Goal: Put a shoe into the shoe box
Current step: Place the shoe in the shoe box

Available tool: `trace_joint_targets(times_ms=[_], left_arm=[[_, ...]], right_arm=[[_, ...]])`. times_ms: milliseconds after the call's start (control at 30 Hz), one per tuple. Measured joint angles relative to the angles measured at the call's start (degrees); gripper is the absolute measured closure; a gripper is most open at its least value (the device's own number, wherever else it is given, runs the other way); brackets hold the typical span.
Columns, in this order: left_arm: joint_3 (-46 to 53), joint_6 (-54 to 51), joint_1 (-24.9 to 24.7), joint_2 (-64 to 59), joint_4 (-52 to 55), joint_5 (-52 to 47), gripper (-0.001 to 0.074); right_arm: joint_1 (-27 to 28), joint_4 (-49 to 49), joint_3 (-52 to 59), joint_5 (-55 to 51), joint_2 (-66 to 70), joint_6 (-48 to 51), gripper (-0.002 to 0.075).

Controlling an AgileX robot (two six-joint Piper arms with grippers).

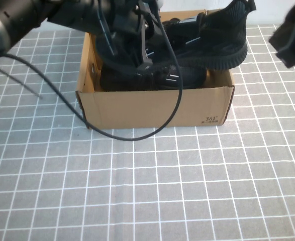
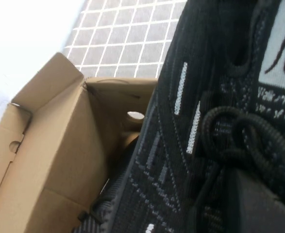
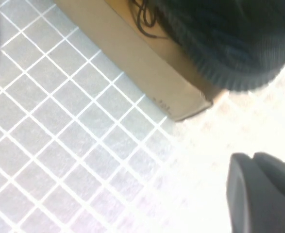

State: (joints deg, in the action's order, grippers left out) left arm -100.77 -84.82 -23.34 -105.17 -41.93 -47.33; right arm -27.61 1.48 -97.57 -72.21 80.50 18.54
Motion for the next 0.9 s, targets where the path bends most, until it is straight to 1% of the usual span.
trace_joint_targets(times_ms=[167,433,600,767,900], left_arm=[[-3.71,1.58,0.0,-4.22,2.71,-1.23,0.0711],[-4.06,2.4,2.91,-8.99,2.53,0.28,0.0711],[-4.06,-1.05,3.98,-10.98,0.3,0.19,0.0711],[-4.06,-3.58,3.98,-11.06,-2.92,-2.22,0.0712],[-4.06,-4.06,3.98,-11.06,-3.32,-3.38,0.0712]], right_arm=[[0.0,0.39,5.68,0.0,-6.06,-3.42,0.0741],[0.0,0.39,17.87,0.0,-16.36,-5.77,0.0742],[0.0,0.29,24.17,1.21,-20.63,-5.86,0.0742],[0.0,0.29,26.37,2.43,-21.6,-5.99,0.0742],[0.0,0.29,26.41,3.09,-21.6,-5.99,0.0742]])
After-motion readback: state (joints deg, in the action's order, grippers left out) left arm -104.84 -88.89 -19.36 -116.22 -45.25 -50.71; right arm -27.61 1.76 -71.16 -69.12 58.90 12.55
